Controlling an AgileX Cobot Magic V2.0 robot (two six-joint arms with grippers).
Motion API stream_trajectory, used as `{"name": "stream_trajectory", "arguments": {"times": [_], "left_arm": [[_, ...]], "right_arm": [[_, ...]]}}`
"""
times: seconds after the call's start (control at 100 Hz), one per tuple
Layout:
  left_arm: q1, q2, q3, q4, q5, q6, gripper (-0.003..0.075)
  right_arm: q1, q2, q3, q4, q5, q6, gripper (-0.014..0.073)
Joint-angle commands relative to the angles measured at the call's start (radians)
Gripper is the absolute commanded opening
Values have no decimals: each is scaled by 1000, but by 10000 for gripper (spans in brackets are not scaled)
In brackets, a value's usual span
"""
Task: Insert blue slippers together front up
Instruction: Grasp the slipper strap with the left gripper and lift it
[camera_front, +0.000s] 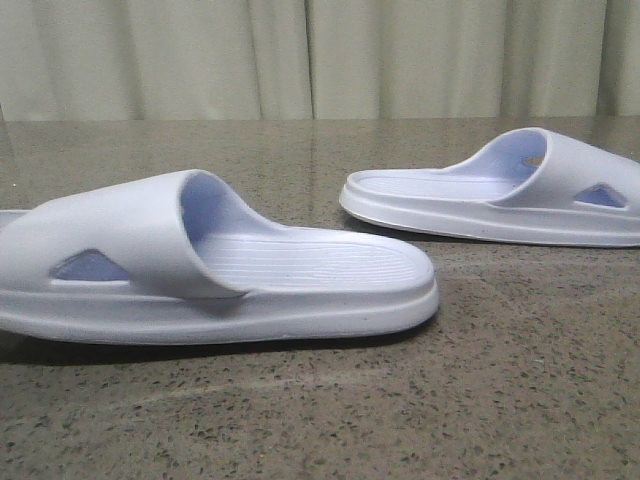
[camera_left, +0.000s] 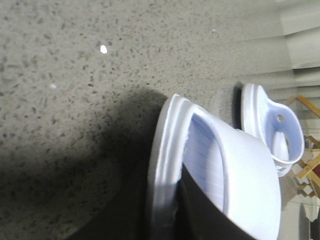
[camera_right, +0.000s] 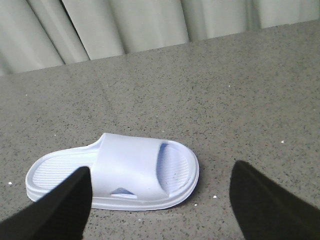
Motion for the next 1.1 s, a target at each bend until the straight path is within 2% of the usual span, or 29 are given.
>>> {"name": "stream_trajectory", "arguments": {"times": [0.0, 0.17, 0.48, 0.72, 1.09], "left_arm": [[-5, -5, 6, -80, 43, 40, 16], [-5, -25, 6, -165, 116, 49, 16], [-5, -31, 6, -356, 226, 187, 16], [-5, -56, -23, -358, 235, 192, 16], [-5, -82, -118, -358, 222, 183, 16]], "right_arm": [[-7, 15, -33, 1, -87, 2, 498], [-7, 15, -33, 1, -117, 2, 498], [-7, 72, -33, 1, -157, 3, 497], [-7, 205, -33, 1, -222, 15, 497], [-7, 434, -33, 3, -336, 110, 497]]}}
